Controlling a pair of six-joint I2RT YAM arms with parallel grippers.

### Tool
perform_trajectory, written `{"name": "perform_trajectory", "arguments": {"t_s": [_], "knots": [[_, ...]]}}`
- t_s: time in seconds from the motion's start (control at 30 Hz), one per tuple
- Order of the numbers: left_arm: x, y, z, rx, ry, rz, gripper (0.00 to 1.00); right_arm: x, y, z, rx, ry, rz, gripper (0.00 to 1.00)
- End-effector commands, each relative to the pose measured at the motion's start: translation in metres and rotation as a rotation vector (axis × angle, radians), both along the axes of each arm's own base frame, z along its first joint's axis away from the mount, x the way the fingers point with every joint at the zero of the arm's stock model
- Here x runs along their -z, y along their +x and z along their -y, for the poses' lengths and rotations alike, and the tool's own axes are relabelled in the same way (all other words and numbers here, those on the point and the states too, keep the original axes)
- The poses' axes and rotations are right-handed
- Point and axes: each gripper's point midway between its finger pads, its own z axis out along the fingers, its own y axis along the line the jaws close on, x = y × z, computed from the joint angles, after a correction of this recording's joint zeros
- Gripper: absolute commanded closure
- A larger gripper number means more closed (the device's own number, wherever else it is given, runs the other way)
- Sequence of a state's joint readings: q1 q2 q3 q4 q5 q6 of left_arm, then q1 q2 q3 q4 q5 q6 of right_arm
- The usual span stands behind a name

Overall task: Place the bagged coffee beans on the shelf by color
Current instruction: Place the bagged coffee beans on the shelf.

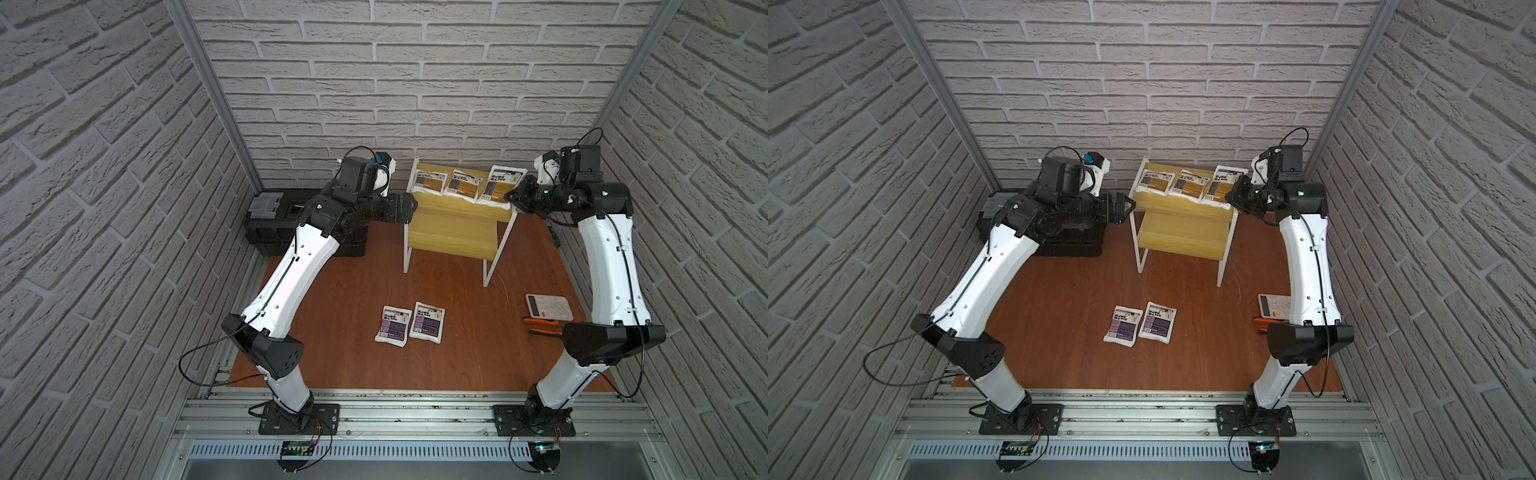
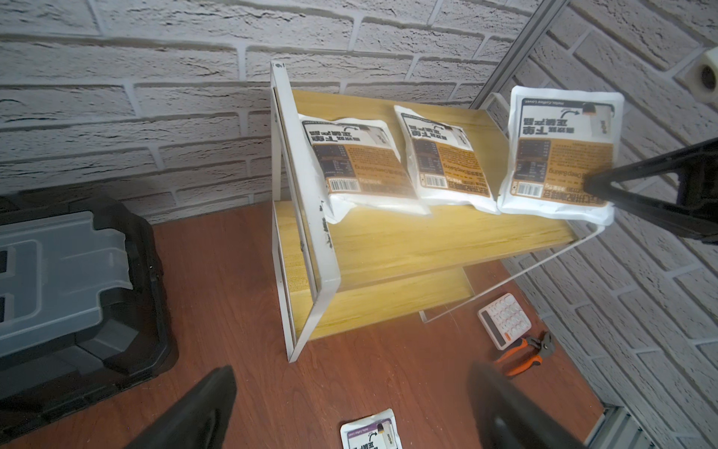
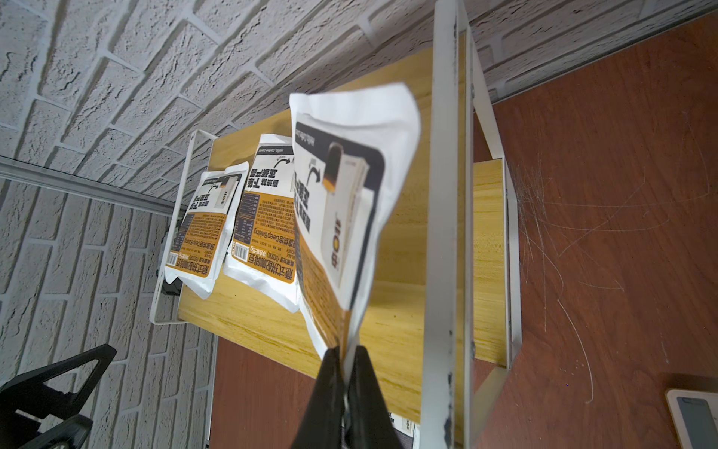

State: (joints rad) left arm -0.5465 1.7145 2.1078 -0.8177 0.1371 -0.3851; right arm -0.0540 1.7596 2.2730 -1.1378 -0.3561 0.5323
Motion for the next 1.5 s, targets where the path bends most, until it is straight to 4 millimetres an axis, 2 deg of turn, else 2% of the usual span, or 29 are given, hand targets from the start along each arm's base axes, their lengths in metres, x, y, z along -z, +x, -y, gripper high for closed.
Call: {"name": "perform_trajectory", "arguments": {"t_s": [0.0, 0.2, 0.37, 1.03, 1.23, 1.47], "knots": [[-0.013, 0.000, 0.006, 0.021, -0.022, 0.040, 0.02, -0.009, 0.005, 0.006, -0.002, -0.021, 0.040, 0.90], [-0.013, 0.000, 0.006, 0.022, -0.022, 0.041, 0.02, -0.006, 0.012, 0.014, 0.021, -0.025, 0.036, 0.73], [-0.014, 0.000, 0.007, 0.022, -0.028, 0.039, 0.02, -0.006, 0.016, 0.020, 0.034, -0.024, 0.042, 0.64], [-0.013, -0.001, 0.010, 0.023, -0.044, 0.027, 0.02, 0.008, 0.053, 0.028, 0.070, 0.024, 0.041, 0.66], [-0.013, -0.002, 0.011, 0.027, -0.047, 0.022, 0.02, -0.002, 0.042, 0.034, 0.093, -0.003, 0.059, 0.59], [-0.013, -0.003, 0.013, 0.031, -0.050, 0.022, 0.01, -0.035, 0.019, 0.035, 0.117, -0.011, 0.151, 0.52]]}}
